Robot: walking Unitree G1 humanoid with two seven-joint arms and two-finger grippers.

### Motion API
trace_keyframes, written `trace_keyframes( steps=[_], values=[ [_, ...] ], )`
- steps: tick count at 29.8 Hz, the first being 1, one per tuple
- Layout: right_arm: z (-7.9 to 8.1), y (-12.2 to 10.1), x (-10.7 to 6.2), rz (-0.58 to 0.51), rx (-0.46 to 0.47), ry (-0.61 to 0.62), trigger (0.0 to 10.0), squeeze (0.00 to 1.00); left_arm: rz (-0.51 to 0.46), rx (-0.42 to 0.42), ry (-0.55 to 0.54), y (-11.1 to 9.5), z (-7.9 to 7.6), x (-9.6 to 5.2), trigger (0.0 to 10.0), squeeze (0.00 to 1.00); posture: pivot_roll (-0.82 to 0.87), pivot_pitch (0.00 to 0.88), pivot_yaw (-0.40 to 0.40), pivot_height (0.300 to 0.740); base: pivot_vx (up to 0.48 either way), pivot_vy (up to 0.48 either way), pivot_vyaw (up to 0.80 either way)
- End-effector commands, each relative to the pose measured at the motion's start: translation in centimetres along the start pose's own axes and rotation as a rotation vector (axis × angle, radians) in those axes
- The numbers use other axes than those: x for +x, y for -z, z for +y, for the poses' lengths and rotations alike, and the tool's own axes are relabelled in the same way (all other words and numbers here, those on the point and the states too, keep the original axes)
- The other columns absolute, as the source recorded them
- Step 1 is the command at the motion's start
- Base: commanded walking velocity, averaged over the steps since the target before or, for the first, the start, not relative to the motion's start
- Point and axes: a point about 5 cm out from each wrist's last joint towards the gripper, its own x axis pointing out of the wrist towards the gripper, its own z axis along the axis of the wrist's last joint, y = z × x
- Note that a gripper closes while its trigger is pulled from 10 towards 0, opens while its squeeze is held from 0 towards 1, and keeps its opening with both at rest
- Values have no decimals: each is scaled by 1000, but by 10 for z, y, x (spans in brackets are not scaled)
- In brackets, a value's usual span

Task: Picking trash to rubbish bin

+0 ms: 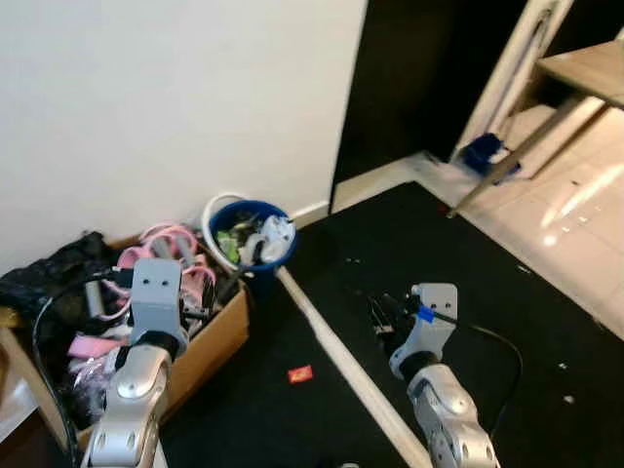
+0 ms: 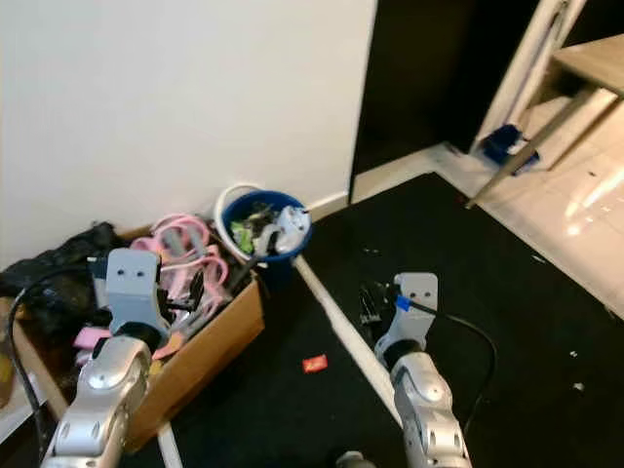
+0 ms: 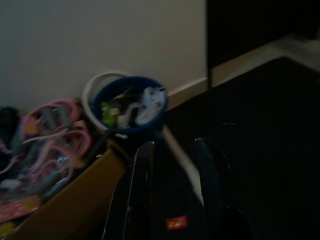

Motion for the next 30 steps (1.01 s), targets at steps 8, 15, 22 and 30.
trace_keyframes(
  steps=[8, 15, 22, 30],
  values=[
    [-2, 3, -3, 14, 17, 17, 10000, 0, 25, 8, -9, 6, 2, -4, 10000, 0, 31, 154, 2, 740, 0, 0, -501],
    [-2, 3, -3, 15, 17, 18, 10000, 0, 25, 8, -8, 6, 2, -4, 10000, 0, 31, 156, 3, 740, 0, 0, -501],
    [-2, 3, -3, 17, 17, 17, 10000, 0, 25, 3, -10, 6, 1, -4, 10000, 0, 28, 156, 2, 740, 0, 0, -501],
    [-3, 3, -3, 17, 16, 18, 10000, 0, 28, -3, -9, 7, 0, -4, 10000, 0, 26, 154, 0, 740, 0, 0, -501]
  ],
)
